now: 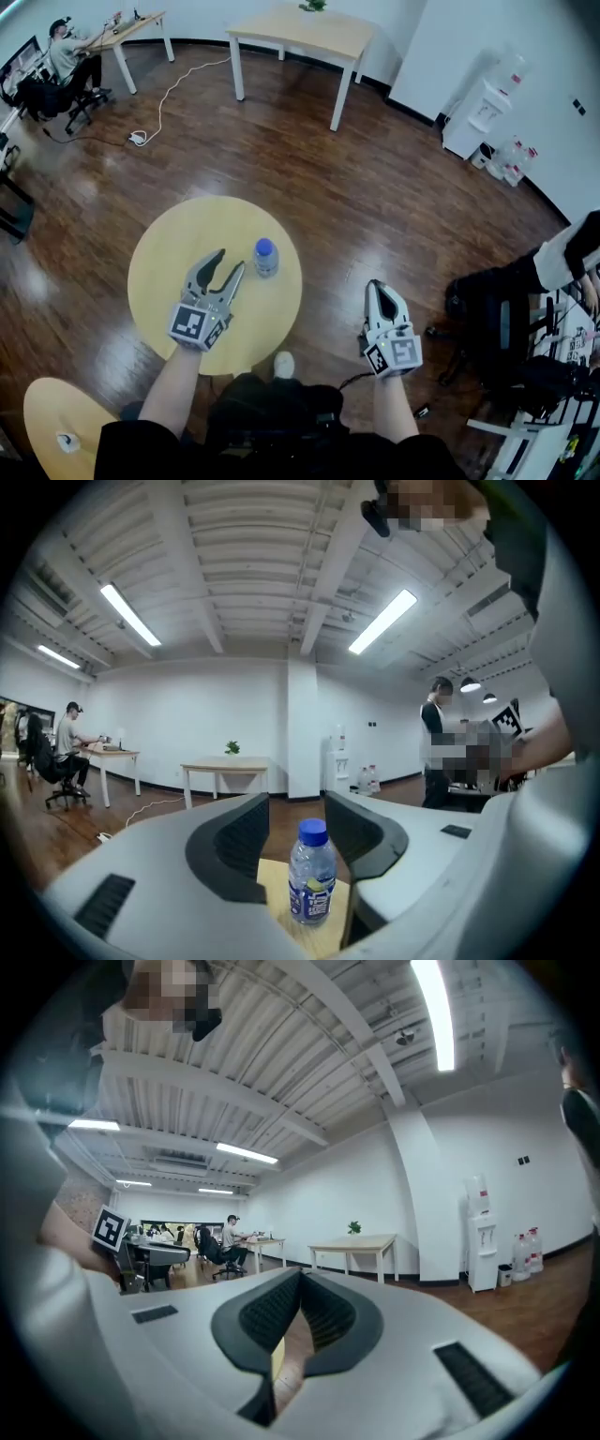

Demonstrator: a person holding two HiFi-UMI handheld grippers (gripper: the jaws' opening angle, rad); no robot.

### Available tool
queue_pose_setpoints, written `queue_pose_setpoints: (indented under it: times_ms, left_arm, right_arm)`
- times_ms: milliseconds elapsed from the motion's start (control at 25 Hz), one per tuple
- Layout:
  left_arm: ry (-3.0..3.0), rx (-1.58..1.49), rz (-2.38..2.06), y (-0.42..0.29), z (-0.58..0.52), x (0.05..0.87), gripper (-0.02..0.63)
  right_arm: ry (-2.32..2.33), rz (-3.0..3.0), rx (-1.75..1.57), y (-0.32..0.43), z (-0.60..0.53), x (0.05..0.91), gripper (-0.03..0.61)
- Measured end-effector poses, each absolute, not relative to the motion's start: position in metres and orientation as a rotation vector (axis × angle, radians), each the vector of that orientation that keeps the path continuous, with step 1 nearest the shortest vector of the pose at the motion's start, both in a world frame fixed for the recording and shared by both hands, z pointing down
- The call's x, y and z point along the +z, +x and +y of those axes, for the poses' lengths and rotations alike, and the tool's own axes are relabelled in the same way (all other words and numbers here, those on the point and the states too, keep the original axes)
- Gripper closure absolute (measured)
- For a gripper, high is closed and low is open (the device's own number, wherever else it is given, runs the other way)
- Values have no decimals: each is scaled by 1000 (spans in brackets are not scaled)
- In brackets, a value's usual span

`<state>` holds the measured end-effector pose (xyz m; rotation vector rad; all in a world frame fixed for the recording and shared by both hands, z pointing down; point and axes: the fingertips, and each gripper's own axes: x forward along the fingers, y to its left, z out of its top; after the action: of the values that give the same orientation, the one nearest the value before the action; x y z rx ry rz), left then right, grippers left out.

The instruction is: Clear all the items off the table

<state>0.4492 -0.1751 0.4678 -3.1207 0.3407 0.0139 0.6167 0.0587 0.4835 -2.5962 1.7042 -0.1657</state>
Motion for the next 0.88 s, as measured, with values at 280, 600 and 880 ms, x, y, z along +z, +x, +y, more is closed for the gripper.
queue_pose_setpoints:
  times_ms: [280, 600, 880]
  left_arm:
    - [-3139, 171, 505, 379, -189, 436, 495]
    - [-3147, 280, 503, 327, -199, 410, 568]
    - [-3139, 321, 590, 268, -213, 400, 618]
  right_arm:
    - [-2548, 1754, -7, 599, 46, 437, 574]
    - [-2501, 1729, 82, 564, 24, 409, 574]
    - [-2405, 1815, 85, 510, -16, 404, 574]
